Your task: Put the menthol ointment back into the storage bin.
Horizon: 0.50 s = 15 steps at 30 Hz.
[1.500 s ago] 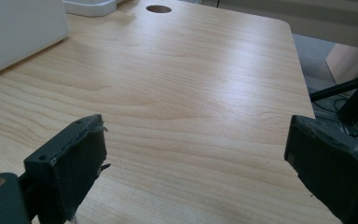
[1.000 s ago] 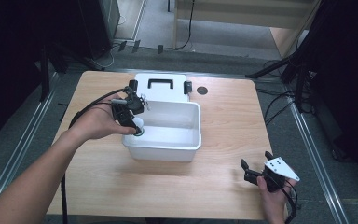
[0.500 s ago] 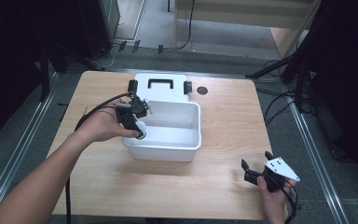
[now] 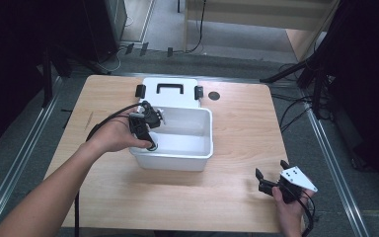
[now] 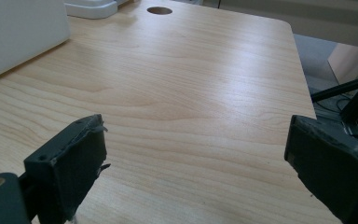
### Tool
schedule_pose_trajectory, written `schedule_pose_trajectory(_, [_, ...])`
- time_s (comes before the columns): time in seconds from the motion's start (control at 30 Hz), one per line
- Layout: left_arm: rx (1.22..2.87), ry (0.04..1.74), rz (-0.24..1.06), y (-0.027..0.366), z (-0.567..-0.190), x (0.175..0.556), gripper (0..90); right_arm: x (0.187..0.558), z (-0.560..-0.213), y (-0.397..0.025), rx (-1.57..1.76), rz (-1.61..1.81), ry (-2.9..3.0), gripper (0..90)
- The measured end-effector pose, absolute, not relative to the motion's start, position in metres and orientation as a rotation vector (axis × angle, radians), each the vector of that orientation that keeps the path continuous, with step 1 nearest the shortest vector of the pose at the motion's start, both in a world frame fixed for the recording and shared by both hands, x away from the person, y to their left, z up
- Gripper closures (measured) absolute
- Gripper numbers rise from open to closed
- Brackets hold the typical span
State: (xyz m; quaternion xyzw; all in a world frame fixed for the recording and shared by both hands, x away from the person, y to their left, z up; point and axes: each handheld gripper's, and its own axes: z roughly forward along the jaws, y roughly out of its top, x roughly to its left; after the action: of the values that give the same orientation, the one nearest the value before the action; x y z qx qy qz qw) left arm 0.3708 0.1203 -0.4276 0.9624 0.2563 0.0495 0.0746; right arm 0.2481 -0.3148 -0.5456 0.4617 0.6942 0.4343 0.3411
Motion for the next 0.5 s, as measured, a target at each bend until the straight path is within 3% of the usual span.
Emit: schedule_pose_trajectory(0.5, [2.943, 0.778, 0.169, 0.109, -0.44, 0.373, 51.8, 0.248, -0.546, -0.313, 1.195, 1.116, 1.813, 5.6])
